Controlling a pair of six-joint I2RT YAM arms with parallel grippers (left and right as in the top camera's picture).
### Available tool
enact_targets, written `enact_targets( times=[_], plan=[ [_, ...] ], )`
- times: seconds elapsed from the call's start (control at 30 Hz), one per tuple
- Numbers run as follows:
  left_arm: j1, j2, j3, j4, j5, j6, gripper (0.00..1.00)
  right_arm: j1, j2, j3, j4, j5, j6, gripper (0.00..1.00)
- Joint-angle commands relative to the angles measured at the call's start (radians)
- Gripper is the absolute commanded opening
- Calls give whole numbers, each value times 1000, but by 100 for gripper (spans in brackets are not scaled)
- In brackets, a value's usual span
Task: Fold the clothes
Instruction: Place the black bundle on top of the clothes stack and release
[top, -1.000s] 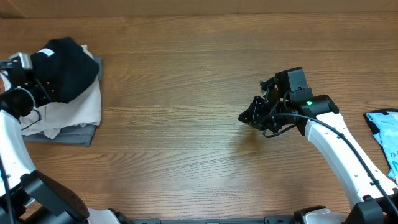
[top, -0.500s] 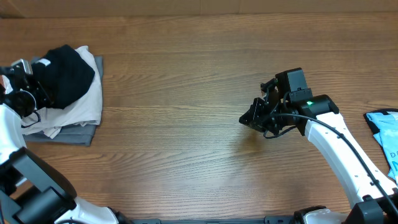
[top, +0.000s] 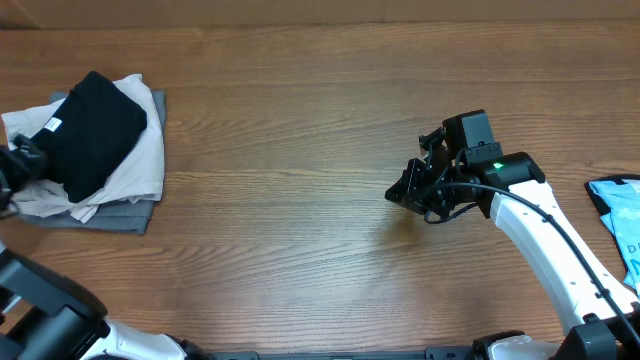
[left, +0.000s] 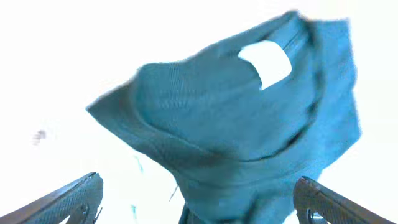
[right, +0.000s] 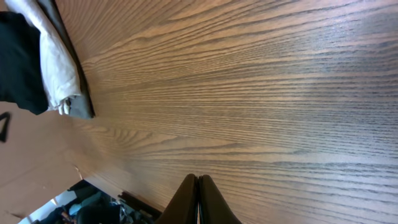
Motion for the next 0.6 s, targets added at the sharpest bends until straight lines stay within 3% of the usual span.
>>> enact_targets(
  times=[0.0,0.2,0.23,0.4,0.57],
  plan=[
    [4,-51,106,-53,135,-16,100,-1,-2,11,2,29,-4,6],
    [-94,-117,150,-156,157,168,100,-1,-2,11,10,32,-5,6],
    [-120,-117,150,-179,132,176,91,-1,-2,11,13,33,-4,6],
    [-250,-80,85,-241,-22,151,6,-1,-2,11,27,33,-4,7],
    [-304,-20,-54,-128,-227,29,5,-1,-2,11,24,32,-4,7]
  ],
)
